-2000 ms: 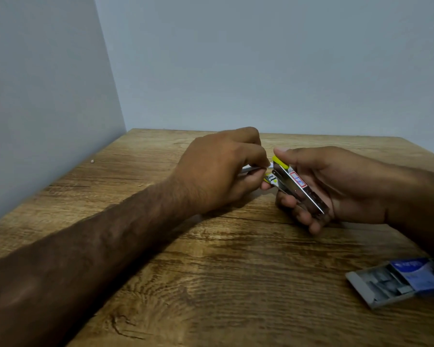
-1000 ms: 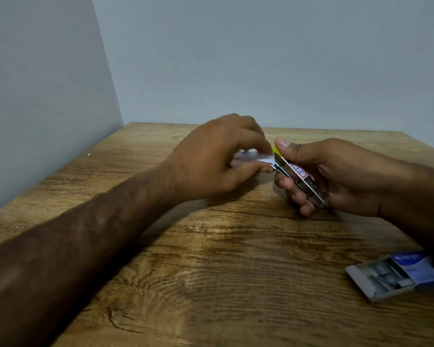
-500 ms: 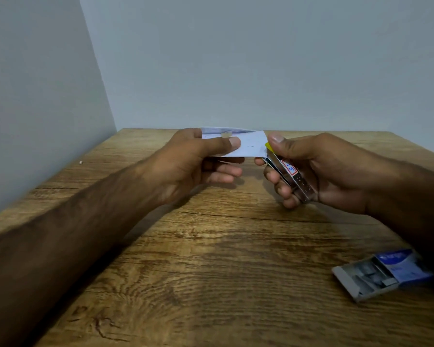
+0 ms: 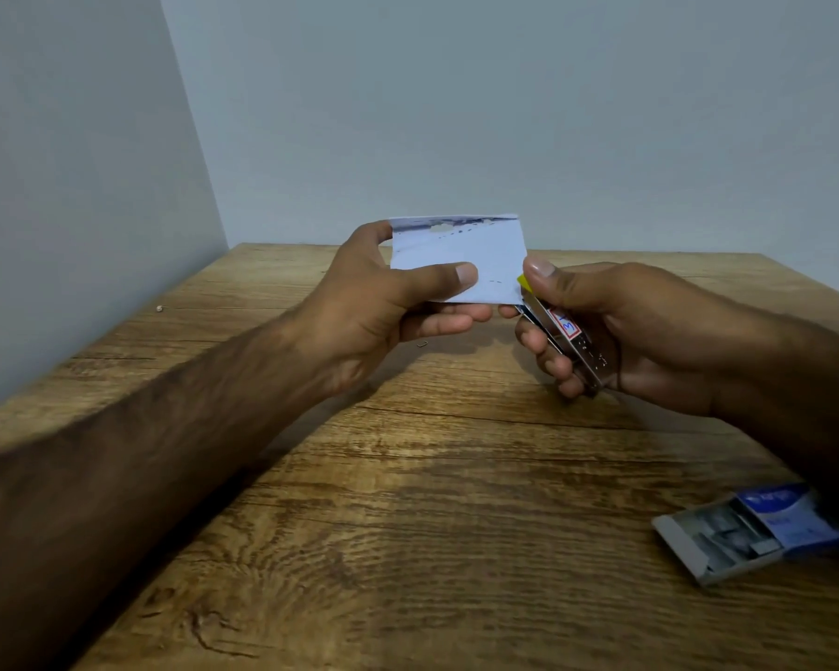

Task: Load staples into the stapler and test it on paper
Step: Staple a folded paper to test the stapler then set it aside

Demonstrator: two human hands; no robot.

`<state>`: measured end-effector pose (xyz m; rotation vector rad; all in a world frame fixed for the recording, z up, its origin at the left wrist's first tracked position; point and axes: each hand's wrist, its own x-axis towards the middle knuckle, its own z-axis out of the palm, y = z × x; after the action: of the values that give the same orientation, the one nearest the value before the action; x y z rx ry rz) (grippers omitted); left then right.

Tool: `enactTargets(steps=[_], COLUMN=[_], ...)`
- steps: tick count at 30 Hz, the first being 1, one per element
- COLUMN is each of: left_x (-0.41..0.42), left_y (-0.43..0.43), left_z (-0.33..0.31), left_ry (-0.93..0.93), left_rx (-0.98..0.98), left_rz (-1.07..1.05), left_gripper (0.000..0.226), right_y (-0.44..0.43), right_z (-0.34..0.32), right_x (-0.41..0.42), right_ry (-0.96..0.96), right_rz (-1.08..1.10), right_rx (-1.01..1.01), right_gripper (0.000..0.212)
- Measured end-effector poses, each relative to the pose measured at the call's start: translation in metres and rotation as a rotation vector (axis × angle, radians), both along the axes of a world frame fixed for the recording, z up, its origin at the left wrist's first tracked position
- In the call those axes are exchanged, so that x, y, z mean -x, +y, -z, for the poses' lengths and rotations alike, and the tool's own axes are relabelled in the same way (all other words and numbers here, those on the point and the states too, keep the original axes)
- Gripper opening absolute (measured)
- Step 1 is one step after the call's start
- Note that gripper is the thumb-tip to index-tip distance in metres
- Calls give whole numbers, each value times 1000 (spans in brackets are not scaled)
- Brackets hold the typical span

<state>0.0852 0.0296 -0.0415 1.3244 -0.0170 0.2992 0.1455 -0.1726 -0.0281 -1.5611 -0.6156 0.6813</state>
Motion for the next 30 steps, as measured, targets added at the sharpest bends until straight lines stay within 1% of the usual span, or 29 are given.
enactTargets(steps=[5,9,13,14,17,18,21,23,26,28,30], left_x=[1,2,2,3,4,5,5,4,4,4,5], left_y=[-3,-6,-12,-11,-7,-6,-7,-7,-2,1,2], left_z=[-1,-2,-2,-3,-7,-8,-8,-7,-9,-10,-11], left_ry=[-30,-56,-37,-20,39,65,132,159,185,197,206], left_rx=[-12,-19,11,22,8,7,24,41,85,101,97], left_rz=[7,35,54,58,104,117,132,121,83,59,45], left_gripper=[64,65,68,63,32,26,20,17,11,9,10], right_y=[3,3,3,3,1,0,-4,-5,-8,-11,-13], right_z=[0,-1,0,0,-8,-9,-9,-9,-12,-12,-13], right_x=[2,2,2,2,4,4,4,3,-1,-4,-5], right_ry=[-63,-161,-87,-90,-105,-104,-90,-38,7,-26,-103], right_rz=[81,161,253,246,199,183,136,87,54,74,43], right_rx=[-29,-5,-43,-49,-40,-31,-21,-42,-43,5,72], right_gripper=[30,34,38,38,36,35,35,35,40,45,50])
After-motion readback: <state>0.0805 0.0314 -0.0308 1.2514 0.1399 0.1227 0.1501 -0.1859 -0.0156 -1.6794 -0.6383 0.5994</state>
